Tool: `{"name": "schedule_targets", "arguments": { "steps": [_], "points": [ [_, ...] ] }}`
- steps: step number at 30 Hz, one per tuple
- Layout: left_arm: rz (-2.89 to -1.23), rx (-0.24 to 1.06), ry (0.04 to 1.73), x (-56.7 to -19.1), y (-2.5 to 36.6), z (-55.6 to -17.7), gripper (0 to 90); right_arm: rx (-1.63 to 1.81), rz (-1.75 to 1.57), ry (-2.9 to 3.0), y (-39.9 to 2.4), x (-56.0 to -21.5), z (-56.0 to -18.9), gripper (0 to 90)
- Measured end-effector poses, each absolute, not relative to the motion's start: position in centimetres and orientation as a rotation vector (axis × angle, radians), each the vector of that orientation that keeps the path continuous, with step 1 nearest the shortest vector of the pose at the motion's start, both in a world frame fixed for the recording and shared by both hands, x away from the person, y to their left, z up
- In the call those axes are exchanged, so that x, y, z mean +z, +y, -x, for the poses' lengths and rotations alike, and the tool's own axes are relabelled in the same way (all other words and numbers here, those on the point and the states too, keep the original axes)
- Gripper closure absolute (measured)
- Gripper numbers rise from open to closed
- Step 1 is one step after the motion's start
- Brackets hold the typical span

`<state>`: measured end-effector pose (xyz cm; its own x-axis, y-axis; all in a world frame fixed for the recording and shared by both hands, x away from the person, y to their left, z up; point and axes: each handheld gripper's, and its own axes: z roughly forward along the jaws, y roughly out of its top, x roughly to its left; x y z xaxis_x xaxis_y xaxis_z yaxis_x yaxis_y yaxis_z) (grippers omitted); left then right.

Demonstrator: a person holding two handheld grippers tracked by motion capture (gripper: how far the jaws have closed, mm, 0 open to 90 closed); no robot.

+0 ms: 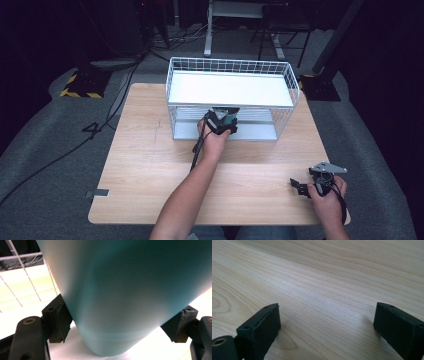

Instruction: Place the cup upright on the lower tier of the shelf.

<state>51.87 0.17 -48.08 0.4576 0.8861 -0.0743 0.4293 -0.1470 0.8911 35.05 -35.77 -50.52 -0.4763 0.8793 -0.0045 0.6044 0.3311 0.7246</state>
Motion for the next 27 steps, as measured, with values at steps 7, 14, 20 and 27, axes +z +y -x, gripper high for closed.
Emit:
{"name": "schedule_targets", "arguments": {
  "steps": [7,14,20,27],
  "points": [
    [-1.773,0.592,1.136,-48.59,0.29,-52.27,21.6,0.940,-1.310,2.203,-35.77,-50.51,-35.04,7.3],
    [-1.779,0.564,1.140,-48.85,0.44,-52.52,21.1,0.940,-1.310,2.203,-35.77,-50.52,-35.05,7.3],
    [-1.776,0.587,1.145,-48.67,0.37,-52.47,16.0,0.940,-1.310,2.203,-35.77,-50.51,-35.04,7.3],
    [-1.805,0.613,1.125,-48.06,0.79,-51.99,15.3,0.940,-1.311,2.205,-35.78,-50.51,-35.05,7.3]
  ]
}}
